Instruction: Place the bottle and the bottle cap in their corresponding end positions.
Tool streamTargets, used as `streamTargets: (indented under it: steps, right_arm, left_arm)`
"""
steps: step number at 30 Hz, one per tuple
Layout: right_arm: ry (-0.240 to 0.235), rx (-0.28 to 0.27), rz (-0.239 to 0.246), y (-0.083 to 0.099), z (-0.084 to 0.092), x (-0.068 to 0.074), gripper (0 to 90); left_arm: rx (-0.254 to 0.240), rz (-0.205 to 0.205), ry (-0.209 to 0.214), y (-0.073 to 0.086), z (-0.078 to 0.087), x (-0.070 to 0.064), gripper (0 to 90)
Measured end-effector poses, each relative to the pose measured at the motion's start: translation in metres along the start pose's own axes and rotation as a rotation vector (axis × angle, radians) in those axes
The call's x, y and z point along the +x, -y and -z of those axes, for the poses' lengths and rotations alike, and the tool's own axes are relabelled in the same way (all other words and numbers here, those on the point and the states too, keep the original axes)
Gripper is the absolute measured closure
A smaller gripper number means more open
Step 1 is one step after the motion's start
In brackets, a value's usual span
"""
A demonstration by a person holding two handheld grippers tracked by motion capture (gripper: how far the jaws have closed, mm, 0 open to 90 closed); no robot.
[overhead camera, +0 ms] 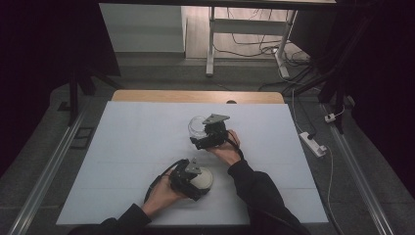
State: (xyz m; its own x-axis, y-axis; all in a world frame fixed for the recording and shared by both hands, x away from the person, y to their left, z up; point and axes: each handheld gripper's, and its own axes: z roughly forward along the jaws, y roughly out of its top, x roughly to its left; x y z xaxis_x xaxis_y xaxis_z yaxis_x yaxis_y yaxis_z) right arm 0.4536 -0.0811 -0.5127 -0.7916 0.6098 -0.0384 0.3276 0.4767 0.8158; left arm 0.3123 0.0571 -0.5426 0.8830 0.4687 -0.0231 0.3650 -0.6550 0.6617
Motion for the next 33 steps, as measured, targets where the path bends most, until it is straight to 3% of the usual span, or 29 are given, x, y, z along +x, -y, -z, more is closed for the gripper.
streamTargets:
  steps: [8, 14, 18, 25, 33]
  right_arm:
    - [0.016, 0.012, -0.009, 0.000, -0.001, 0.001, 5.3]
    - [0.043, 0.040, 0.029, 0.002, -0.004, 0.005, 2.6]
    - [0.026, 0.044, 0.020, 0.001, -0.004, 0.005, 0.2]
    - [0.004, 0.052, 0.012, 0.002, 0.000, 0.003, 0.0]
    - [-0.007, 0.052, 0.013, 0.006, 0.013, 0.003, 0.0]
  left_arm:
    - [0.000, 0.002, -0.005, 0.000, 0.000, 0.000, 6.9]
    - [0.000, -0.005, -0.006, 0.000, 0.000, -0.001, 3.0]
    - [-0.011, -0.006, -0.002, 0.001, 0.001, -0.001, 1.1]
    - [-0.049, 0.030, 0.013, 0.003, 0.004, 0.002, 0.0]
    - [-0.077, 0.041, 0.025, 0.003, 0.010, 0.002, 0.0]
